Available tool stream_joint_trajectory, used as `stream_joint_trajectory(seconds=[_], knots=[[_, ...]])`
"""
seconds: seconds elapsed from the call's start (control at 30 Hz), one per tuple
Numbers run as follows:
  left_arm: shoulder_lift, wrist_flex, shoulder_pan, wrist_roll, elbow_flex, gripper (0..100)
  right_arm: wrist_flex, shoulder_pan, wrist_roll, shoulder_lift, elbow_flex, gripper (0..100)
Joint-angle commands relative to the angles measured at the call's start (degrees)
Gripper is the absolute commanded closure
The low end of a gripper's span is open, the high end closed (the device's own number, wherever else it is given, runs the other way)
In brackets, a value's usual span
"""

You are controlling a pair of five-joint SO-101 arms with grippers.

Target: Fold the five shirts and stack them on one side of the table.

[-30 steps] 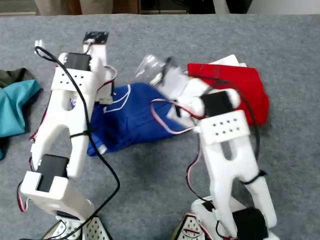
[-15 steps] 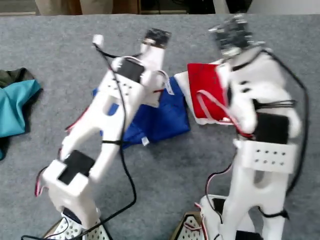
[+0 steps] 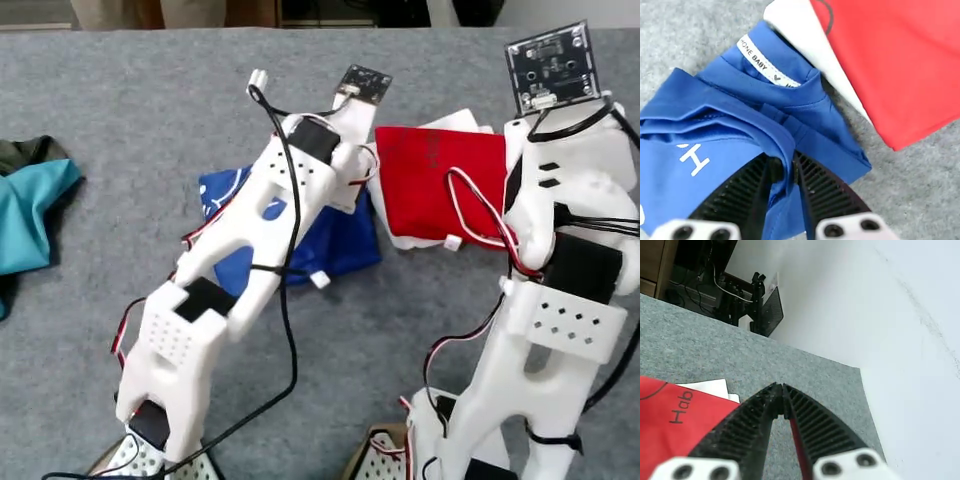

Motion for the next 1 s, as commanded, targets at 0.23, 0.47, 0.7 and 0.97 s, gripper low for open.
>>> stream_joint_trajectory(seconds=[0.23,0.47,0.7,0.97], knots=[[5.3,5.6,1.8,3.4,-13.7,97,-3.4,0.8,-0.1,-1.0,-1.6,99.7],[6.8,11.9,0.4,3.5,-18.9,78,-1.6,-2.6,-0.1,-1.0,-2.0,99.6],[7.4,18.3,-13.5,3.6,-35.0,90,10.2,-17.5,2.0,1.7,-2.0,99.6],[17.5,17.9,-24.5,3.3,-30.3,97,16.2,-30.6,-7.6,23.3,-5.1,99.6]])
